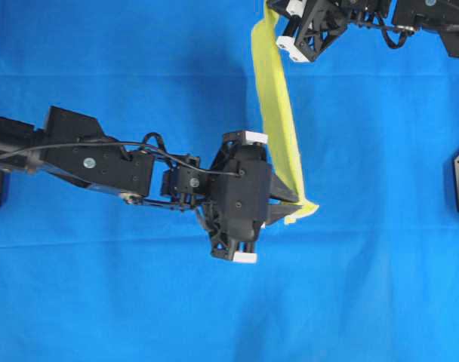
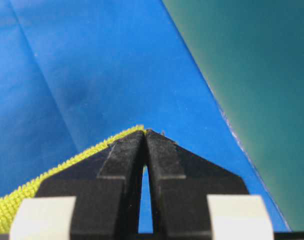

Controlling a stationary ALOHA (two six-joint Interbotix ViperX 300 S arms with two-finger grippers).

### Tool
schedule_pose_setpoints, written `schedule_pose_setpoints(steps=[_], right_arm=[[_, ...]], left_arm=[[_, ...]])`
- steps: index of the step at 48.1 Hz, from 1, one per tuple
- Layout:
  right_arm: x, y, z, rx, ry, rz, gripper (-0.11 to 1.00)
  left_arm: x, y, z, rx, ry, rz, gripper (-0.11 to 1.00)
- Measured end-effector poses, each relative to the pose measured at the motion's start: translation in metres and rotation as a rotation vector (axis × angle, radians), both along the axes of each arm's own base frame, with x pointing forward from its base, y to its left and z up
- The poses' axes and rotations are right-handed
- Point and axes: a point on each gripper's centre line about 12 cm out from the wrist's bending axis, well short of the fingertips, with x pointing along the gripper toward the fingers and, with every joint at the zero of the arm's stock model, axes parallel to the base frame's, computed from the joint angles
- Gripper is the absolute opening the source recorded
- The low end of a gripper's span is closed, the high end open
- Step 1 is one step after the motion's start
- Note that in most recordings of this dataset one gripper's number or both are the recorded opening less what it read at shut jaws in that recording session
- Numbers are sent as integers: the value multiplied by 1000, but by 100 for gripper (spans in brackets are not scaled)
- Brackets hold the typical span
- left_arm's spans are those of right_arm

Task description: Fold the yellow towel.

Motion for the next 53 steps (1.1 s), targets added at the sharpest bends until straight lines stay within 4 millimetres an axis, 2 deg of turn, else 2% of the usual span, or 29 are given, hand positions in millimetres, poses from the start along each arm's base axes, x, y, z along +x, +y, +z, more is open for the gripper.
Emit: schedule_pose_setpoints(steps=[5, 13, 22, 28, 34, 40, 53], right_arm=[[-8, 2, -4, 7, 11, -7, 2], [-48, 3, -8, 23, 18, -66, 2], [-88, 12, -8, 26, 21, -117, 2], [-99, 16, -8, 31, 21, -136, 2], [-99, 15, -12, 41, 26, -138, 2], [-88, 11, -28, 66, 39, -121, 2], [-39, -4, -56, 95, 7, -45, 2]], left_arm=[[11, -1, -4, 3, -11, -2, 3], [41, -6, -13, 17, -33, -9, 3], [73, -10, -22, 53, -60, -26, 3], [82, -11, -20, 51, -78, -25, 3], [78, -11, -26, 25, -55, -14, 3], [59, -9, -47, -1, 9, 1, 3], [3, -2, -73, -139, 78, 77, 3]])
